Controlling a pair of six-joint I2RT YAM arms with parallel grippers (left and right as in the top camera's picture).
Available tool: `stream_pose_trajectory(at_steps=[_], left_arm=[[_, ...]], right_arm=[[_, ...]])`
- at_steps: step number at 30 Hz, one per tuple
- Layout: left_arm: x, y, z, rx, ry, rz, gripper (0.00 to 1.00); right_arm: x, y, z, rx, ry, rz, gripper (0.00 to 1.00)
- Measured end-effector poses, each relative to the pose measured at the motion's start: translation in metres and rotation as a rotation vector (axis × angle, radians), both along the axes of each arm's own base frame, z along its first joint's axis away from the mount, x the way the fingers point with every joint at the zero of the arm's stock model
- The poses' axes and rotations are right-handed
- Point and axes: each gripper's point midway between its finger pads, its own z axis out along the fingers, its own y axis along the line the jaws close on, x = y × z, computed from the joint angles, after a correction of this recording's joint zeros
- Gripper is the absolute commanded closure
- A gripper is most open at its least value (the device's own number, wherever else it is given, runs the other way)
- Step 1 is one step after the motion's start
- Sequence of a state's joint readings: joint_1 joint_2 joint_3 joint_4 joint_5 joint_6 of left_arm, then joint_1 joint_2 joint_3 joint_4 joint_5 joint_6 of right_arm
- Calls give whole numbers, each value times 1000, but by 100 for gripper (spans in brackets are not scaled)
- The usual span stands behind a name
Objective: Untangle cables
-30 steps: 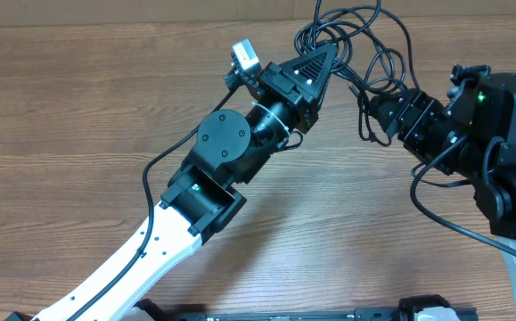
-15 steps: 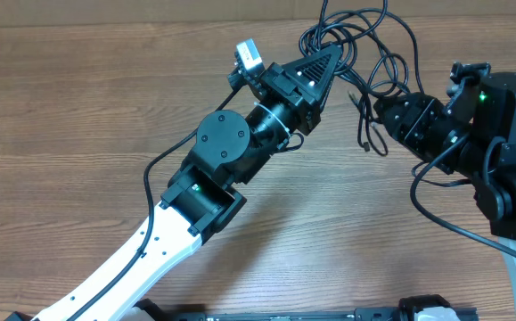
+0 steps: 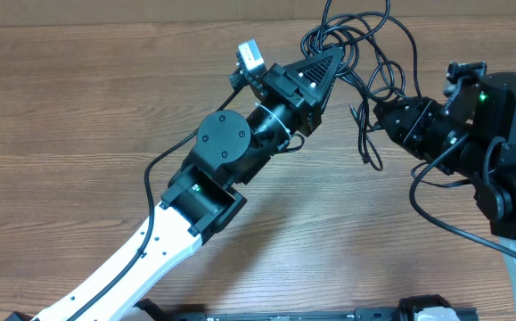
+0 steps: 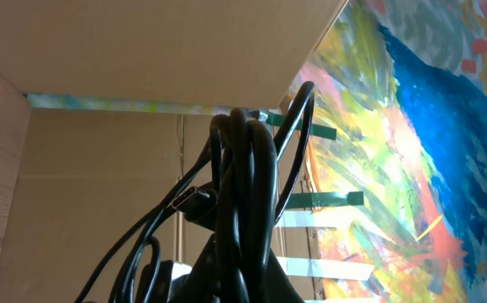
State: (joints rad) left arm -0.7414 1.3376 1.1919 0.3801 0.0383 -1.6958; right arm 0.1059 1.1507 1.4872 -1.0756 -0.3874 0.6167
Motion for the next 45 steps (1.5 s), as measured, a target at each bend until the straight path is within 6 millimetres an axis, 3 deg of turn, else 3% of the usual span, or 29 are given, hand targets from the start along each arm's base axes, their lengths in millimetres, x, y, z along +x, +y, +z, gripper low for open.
stream_pose_trajectory(at_steps=[15,21,33,35,36,37,40,45], left_arm=[[9,5,-12,37,36,60,96],[15,10,-22,70,61,107,96],[18,13,-25,80,68,110,96],[19,15,-23,76,62,109,96],[19,15,-22,71,56,109,96],[20,17,-19,64,48,110,96],[27,28,-8,31,18,150,96],[29,33,-6,39,0,165,96]], right_arm=[[-14,19,10,11,-62,172,96],[-29,28,22,2,-139,271,96],[-50,36,11,-49,-147,426,94],[-53,37,9,-58,-149,447,88],[-55,37,8,-65,-148,463,77],[-57,38,7,-67,-147,475,41],[-66,38,0,-74,-119,504,11],[-63,32,-6,-113,-101,471,4]])
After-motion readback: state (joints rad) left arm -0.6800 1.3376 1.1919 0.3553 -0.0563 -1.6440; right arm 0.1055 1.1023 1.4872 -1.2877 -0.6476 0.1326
